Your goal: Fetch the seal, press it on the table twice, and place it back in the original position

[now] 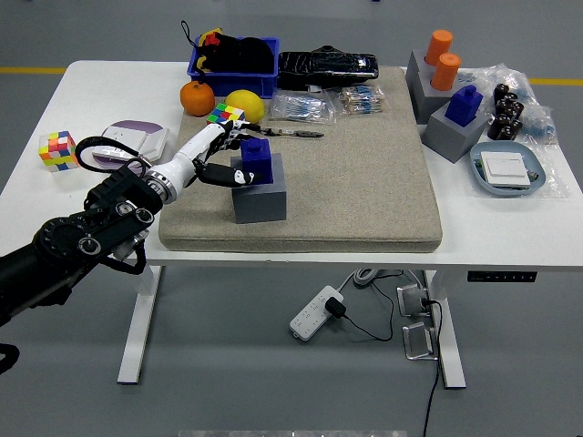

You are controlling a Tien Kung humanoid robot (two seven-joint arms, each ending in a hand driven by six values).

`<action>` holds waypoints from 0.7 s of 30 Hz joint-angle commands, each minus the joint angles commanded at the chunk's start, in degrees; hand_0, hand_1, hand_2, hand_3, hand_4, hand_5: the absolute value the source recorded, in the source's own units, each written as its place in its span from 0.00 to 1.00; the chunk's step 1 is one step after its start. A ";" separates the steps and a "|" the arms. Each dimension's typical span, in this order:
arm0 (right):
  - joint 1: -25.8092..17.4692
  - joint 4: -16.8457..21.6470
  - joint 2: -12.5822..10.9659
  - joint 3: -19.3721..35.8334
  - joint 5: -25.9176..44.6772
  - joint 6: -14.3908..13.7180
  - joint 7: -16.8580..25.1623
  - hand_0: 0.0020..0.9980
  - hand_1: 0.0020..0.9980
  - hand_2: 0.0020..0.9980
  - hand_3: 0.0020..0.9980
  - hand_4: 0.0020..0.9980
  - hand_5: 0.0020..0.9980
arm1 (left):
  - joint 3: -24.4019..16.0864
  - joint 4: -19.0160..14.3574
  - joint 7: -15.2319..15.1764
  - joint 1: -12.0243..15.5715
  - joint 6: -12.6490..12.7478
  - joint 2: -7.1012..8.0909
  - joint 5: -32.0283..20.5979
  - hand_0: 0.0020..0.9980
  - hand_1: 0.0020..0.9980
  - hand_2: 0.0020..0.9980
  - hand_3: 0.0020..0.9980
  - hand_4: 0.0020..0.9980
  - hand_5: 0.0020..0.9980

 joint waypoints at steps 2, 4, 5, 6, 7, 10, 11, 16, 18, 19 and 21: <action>-0.04 0.00 0.00 -0.11 0.02 0.00 0.01 0.82 0.72 0.69 0.70 0.74 0.51 | 0.02 0.09 0.04 0.04 -0.06 -0.09 -0.08 0.76 0.74 0.68 0.77 0.83 0.00; -0.10 0.00 0.02 -0.15 0.04 -0.01 0.02 0.82 0.72 0.69 0.70 0.74 0.51 | -0.03 0.09 0.09 0.10 -0.17 -0.13 -0.22 0.76 0.74 0.68 0.77 0.83 0.00; -0.11 -0.01 0.02 -0.20 0.05 0.01 0.02 0.82 0.72 0.69 0.70 0.74 0.51 | -0.08 0.10 0.09 0.10 -0.21 -0.15 -0.26 0.76 0.74 0.68 0.77 0.83 0.00; -0.09 0.00 0.02 -0.19 0.06 0.00 0.02 0.82 0.72 0.69 0.70 0.74 0.51 | -0.14 0.11 0.05 0.09 -0.28 -0.16 -0.50 0.73 0.71 0.64 0.73 0.79 0.00; -0.09 0.01 0.03 -0.16 0.07 -0.01 0.03 0.82 0.72 0.69 0.70 0.74 0.51 | -0.18 0.11 0.02 0.07 -0.34 -0.18 -0.70 0.73 0.71 0.64 0.73 0.79 0.00; -0.11 -0.03 0.08 0.01 0.02 0.00 0.01 0.82 0.72 0.69 0.70 0.74 0.51 | -0.36 0.10 -0.09 0.06 -0.32 -0.28 -0.91 0.73 0.71 0.64 0.73 0.79 0.00; -0.12 -0.03 0.08 0.06 0.01 0.00 0.00 0.82 0.72 0.69 0.70 0.74 0.51 | -0.45 0.11 -0.10 0.06 -0.30 -0.33 -1.01 0.73 0.71 0.64 0.73 0.79 0.00; -0.16 -0.01 0.10 0.22 -0.02 -0.04 0.01 0.82 0.72 0.69 0.70 0.74 0.51 | -0.76 0.14 -0.13 0.18 0.13 -0.54 -0.42 0.66 0.65 0.59 0.67 0.77 0.00; -0.19 0.01 0.14 0.21 -0.02 -0.04 0.03 0.82 0.72 0.69 0.70 0.74 0.51 | -0.79 0.21 0.04 0.24 0.26 -0.60 0.30 0.63 0.56 0.54 0.62 0.74 0.00; -0.20 0.01 0.16 0.21 0.00 -0.04 0.04 0.82 0.72 0.69 0.70 0.74 0.51 | -0.79 0.30 0.08 0.25 0.28 -0.64 0.55 0.63 0.56 0.54 0.62 0.74 0.00; -0.23 -0.01 0.21 0.22 -0.02 -0.02 0.04 0.82 0.72 0.69 0.70 0.74 0.51 | -0.85 0.54 -0.02 0.26 0.44 -0.74 0.76 0.63 0.56 0.54 0.62 0.74 0.00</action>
